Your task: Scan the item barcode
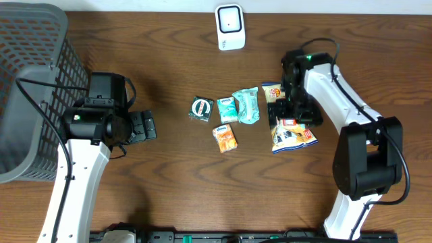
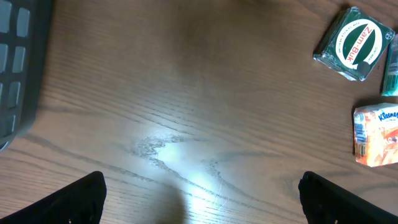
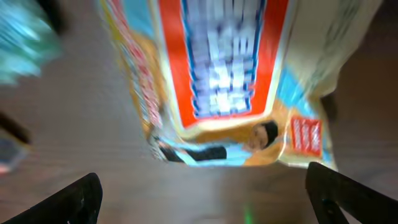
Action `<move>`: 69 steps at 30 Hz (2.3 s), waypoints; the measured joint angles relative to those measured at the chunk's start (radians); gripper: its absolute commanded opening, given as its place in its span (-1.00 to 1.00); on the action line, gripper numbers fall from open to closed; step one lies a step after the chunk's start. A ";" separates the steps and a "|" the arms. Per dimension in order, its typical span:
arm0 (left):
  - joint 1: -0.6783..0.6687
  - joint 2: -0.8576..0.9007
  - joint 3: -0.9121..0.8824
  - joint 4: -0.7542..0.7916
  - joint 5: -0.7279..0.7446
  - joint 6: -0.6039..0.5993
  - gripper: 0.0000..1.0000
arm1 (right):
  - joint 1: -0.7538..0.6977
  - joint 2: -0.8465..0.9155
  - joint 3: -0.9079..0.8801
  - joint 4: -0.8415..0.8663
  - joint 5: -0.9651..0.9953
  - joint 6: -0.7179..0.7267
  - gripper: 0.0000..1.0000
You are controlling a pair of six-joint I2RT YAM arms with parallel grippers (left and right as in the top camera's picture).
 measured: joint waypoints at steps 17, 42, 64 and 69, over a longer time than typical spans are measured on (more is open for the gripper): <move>0.000 0.000 0.000 0.000 0.000 0.000 0.95 | 0.000 0.000 -0.007 0.149 0.045 0.005 -0.71; 0.000 0.000 0.000 0.000 0.000 0.000 0.96 | -0.003 0.000 -0.114 0.231 -0.154 0.042 0.74; 0.000 0.000 0.000 0.000 0.000 0.000 0.96 | -0.002 0.000 -0.148 0.131 -0.010 0.018 -0.71; 0.000 0.000 0.000 0.000 0.000 0.000 0.96 | -0.002 0.000 -0.220 0.178 -0.010 0.015 -0.48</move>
